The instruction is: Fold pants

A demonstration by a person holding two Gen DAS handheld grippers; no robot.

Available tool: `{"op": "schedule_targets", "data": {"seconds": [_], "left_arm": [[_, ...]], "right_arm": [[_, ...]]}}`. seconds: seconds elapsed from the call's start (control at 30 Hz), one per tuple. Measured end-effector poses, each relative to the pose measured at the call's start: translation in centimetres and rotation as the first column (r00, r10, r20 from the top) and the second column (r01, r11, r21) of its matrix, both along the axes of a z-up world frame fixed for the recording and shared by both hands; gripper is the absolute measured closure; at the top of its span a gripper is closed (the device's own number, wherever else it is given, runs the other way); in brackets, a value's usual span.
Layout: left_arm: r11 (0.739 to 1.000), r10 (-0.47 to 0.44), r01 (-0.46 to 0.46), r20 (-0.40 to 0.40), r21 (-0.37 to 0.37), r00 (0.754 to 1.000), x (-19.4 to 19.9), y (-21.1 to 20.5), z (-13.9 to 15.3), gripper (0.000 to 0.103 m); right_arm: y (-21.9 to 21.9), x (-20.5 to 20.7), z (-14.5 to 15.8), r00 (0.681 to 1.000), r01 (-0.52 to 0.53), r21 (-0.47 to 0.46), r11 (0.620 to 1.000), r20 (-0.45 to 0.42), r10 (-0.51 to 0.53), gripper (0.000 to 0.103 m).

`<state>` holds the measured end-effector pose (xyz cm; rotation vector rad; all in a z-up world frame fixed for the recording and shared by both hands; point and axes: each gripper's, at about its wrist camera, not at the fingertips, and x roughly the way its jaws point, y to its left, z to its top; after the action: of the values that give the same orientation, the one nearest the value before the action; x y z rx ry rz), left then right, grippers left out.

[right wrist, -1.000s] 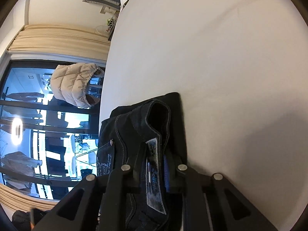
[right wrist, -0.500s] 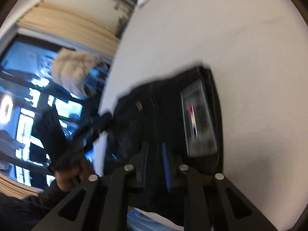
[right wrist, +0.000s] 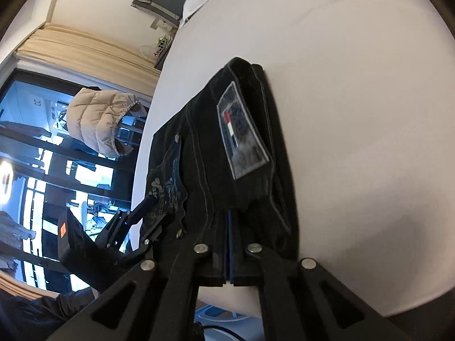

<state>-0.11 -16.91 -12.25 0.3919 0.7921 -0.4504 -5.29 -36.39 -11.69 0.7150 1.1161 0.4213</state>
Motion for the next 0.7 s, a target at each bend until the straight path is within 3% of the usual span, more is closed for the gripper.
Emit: {"op": "schedule_targets", "data": {"seconds": [0.03, 0.07, 0.1, 0.13, 0.17, 0.2, 0.27, 0.37, 0.43, 0.5, 0.63, 0.7], "left_arm": [[1.0, -0.007, 0.007, -0.004, -0.011, 1.0, -0.2, 0.4, 0.4, 0.057], [0.999, -0.012, 0.012, -0.012, -0.036, 1.0, -0.7, 1.0, 1.1, 0.056], [0.997, -0.015, 0.013, -0.024, -0.077, 1.0, -1.3, 2.3, 2.0, 0.044], [0.992, -0.008, 0.004, -0.029, -0.125, 1.0, -1.5, 3.6, 2.9, 0.023], [0.987, 0.018, -0.021, -0.018, -0.161, 1.0, -1.9, 4.8, 4.0, 0.014], [0.977, 0.06, -0.06, -0.008, -0.203, 0.998, -1.6, 6.4, 4.7, 0.004], [0.957, 0.104, -0.114, -0.05, -0.265, 0.993, 0.4, 8.1, 5.4, 0.003], [0.913, 0.13, -0.21, -0.239, -0.349, 0.962, 4.2, 10.2, 4.3, 0.003], [0.892, 0.152, -0.272, -0.327, -0.362, 0.933, 6.1, 10.8, 3.1, 0.004], [0.887, 0.111, -0.268, -0.39, -0.376, 0.914, 7.0, 10.3, 2.2, 0.004], [0.853, 0.064, -0.328, -0.542, -0.407, 0.838, 9.3, 9.6, -0.7, 0.005], [0.855, 0.056, -0.326, -0.553, -0.403, 0.831, 9.9, 9.1, -1.5, 0.005]], "right_arm": [[-0.2, -0.2, 0.6, 1.0, 0.003, 0.001, 1.0, 0.017, -0.003, 0.096], [-0.6, -0.4, 1.5, 0.999, 0.014, 0.011, 1.0, 0.038, -0.014, 0.081], [-1.4, -0.4, 2.4, 0.997, 0.047, 0.007, 0.999, 0.062, -0.047, 0.068], [-2.1, -0.5, 2.8, 0.994, 0.076, 0.001, 0.997, 0.082, -0.076, 0.04], [-2.8, -0.3, 3.2, 0.99, 0.1, -0.008, 0.995, 0.102, -0.099, 0.032], [-3.3, 0.3, 3.5, 0.989, 0.103, -0.014, 0.995, 0.106, -0.101, 0.032], [-4.0, 2.1, 3.0, 0.994, 0.087, -0.003, 0.996, 0.062, -0.087, 0.032], [-4.4, 5.2, 0.7, 0.998, 0.043, 0.014, 0.999, -0.039, -0.042, 0.034], [-4.3, 7.0, -1.0, 0.994, 0.023, 0.027, 0.999, -0.104, -0.02, 0.034], [-4.0, 7.8, -2.0, 0.992, 0.02, 0.04, 0.999, -0.128, -0.014, 0.037], [-3.4, 9.4, -3.1, 0.991, 0.007, 0.101, 0.995, -0.137, 0.007, 0.043], [-2.7, 9.8, -3.4, 0.99, -0.004, 0.11, 0.994, -0.138, 0.019, 0.044]]}}
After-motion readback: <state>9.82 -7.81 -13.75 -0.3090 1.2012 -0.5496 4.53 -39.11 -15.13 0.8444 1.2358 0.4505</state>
